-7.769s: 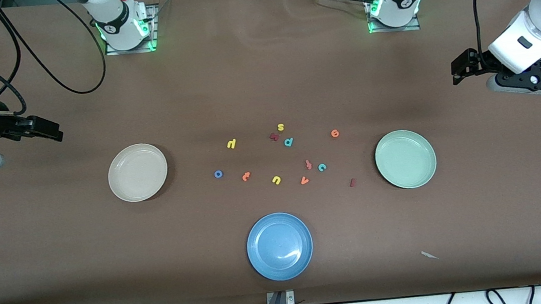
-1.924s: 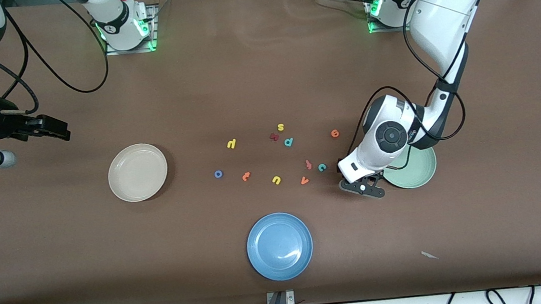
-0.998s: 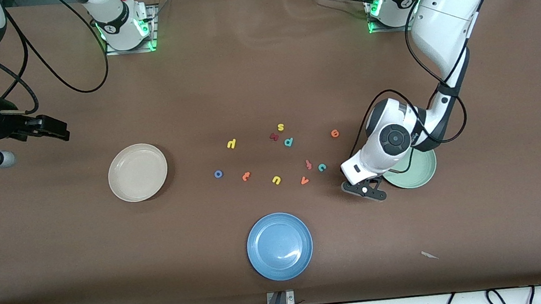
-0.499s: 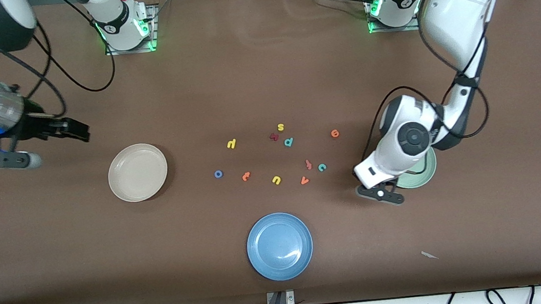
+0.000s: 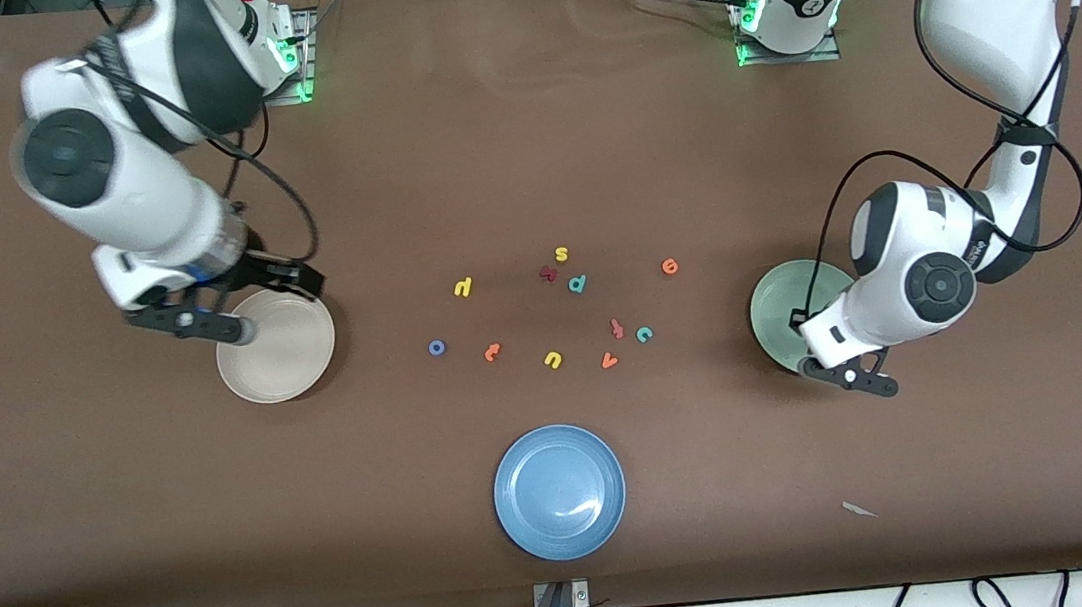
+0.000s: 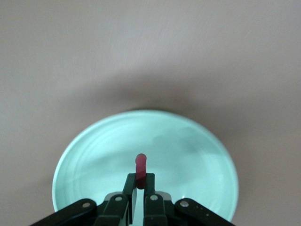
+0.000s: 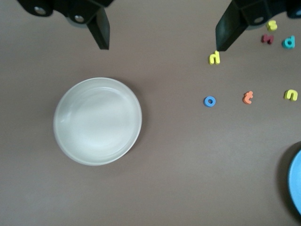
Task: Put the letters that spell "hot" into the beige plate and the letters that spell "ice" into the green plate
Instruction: 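Reach the left gripper to orange e while the right gripper reaches yellow u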
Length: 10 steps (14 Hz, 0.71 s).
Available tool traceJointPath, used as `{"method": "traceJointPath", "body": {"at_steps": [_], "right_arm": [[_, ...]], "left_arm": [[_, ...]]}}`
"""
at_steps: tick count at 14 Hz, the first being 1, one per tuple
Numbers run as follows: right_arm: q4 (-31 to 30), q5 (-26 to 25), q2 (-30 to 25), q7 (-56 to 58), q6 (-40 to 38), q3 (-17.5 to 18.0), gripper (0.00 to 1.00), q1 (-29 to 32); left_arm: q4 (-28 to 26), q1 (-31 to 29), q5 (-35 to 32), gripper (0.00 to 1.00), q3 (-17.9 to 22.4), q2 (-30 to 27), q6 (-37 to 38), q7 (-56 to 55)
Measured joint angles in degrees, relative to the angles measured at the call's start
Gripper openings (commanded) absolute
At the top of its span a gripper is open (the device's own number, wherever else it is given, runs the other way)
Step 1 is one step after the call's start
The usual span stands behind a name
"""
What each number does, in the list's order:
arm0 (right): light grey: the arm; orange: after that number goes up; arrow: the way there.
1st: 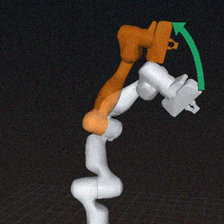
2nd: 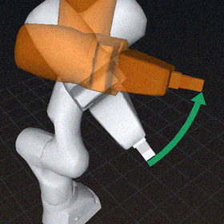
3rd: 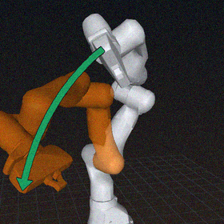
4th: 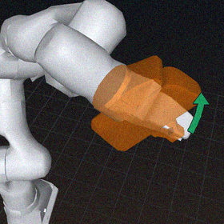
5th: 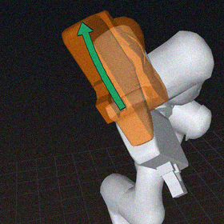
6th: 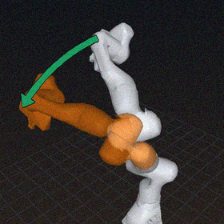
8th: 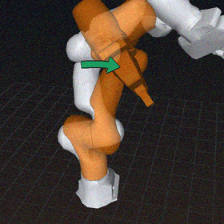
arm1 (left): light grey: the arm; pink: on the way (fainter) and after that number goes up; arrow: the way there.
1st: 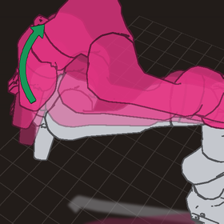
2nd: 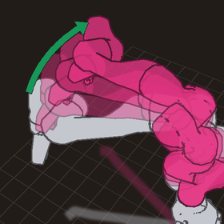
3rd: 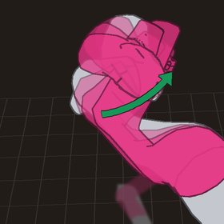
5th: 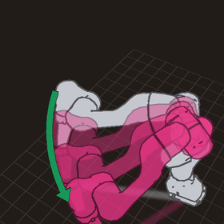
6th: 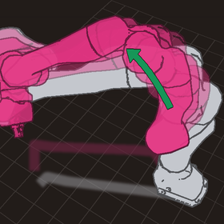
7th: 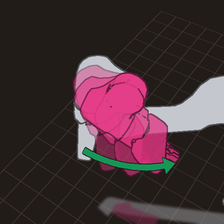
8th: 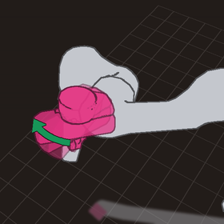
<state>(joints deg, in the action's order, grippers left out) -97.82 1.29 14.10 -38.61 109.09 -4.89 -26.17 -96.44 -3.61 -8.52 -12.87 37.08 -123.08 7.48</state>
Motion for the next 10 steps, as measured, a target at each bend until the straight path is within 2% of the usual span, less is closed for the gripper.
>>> {"method": "traceJointPath", "body": {"at_steps": [1,2,6,10], "right_arm": [[-2.1,0.0,0.6,-2.7,3.0,0.1,1.0,-1.2],[-3.9,0.0,1.3,-5.7,6.0,0.4,1.0,-2.5],[-7.9,0.0,5.4,-17.9,16.4,0.9,1.0,-8.1],[-8.7,0.0,10.1,-29.2,21.4,1.0,1.0,-12.2]], "left_arm": [[-1.1,-0.3,0.0,0.8,-0.1,0.0,-0.1,0.6],[-1.7,-0.3,0.0,1.0,-0.2,0.0,-0.1,0.7],[-1.5,1.0,0.0,1.0,-2.0,-0.8,-0.1,0.8],[-1.5,2.3,0.0,1.0,-7.2,-4.7,2.3,0.4]]}}
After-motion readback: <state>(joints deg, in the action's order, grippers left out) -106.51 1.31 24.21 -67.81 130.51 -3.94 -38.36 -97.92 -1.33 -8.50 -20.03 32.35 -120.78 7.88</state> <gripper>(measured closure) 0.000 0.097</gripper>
